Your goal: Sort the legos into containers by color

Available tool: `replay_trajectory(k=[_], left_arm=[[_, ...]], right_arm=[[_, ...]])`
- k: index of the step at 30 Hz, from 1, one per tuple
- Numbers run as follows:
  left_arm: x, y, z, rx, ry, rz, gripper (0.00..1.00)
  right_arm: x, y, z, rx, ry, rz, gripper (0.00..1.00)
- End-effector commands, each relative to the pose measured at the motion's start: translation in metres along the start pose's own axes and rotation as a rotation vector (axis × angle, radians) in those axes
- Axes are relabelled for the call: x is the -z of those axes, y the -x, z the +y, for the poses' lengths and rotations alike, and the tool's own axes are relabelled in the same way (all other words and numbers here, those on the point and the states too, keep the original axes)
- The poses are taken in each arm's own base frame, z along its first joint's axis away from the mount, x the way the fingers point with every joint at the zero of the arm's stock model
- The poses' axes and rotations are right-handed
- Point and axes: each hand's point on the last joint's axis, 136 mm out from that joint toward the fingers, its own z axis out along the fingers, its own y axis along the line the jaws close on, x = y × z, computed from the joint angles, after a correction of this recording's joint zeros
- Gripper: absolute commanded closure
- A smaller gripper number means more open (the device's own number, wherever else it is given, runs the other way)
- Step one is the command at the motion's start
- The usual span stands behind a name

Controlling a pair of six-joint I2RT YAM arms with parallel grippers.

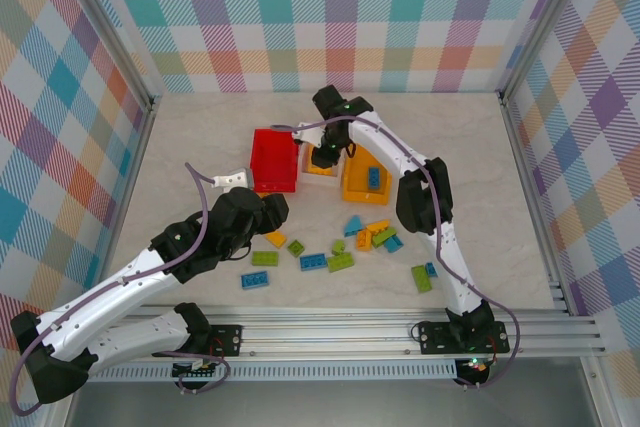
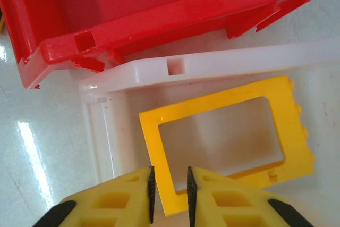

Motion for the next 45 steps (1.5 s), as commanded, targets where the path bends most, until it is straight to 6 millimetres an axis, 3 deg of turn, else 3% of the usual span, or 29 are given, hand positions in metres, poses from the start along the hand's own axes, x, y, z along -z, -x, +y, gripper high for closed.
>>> replay_trajectory(k=[1, 5, 11, 15, 17, 19, 26, 33, 38, 45], left_arm=[[0.002, 0.007, -0.002, 0.022, -0.010, -0.016, 0.35], [0.002, 0.007, -0.002, 0.028, -0.012, -0.019, 0.35], [0.004, 0.013, -0.005, 0.016, -0.004, -0.026, 0.34], [0.011, 0.021, -0.003, 0.004, 0.016, -0.029, 0.34], [0.012, 0.022, 0.003, 0.006, 0.041, -0.010, 0.34], [0.013, 0.019, 0.012, 0.018, 0.069, 0.019, 0.34], [0.009, -0.011, 0.049, 0.088, 0.170, 0.167, 0.35], [0.004, -0.072, 0.086, 0.151, 0.267, 0.338, 0.38], [0.002, -0.102, 0.107, 0.144, 0.307, 0.407, 0.36], [-0.021, -0.119, 0.108, 0.016, 0.316, 0.484, 0.28]], right_arm=[[0.003, 0.004, 0.004, 0.020, -0.006, -0.004, 0.70], [0.031, 0.020, 0.001, -0.011, -0.059, -0.046, 0.68], [0.132, 0.059, -0.004, -0.168, -0.201, -0.285, 0.67], [0.196, 0.056, 0.010, -0.375, -0.253, -0.445, 0.67], [0.221, 0.050, 0.026, -0.513, -0.227, -0.536, 0.64], [0.233, 0.036, 0.049, -0.681, -0.154, -0.602, 0.61], [0.217, -0.022, 0.151, -0.969, 0.099, -0.577, 0.47], [0.189, -0.065, 0.249, -1.011, 0.193, -0.452, 0.36], [0.175, -0.090, 0.275, -1.005, 0.149, -0.401, 0.33], [0.176, -0.075, 0.288, -0.919, 0.116, -0.407, 0.27]])
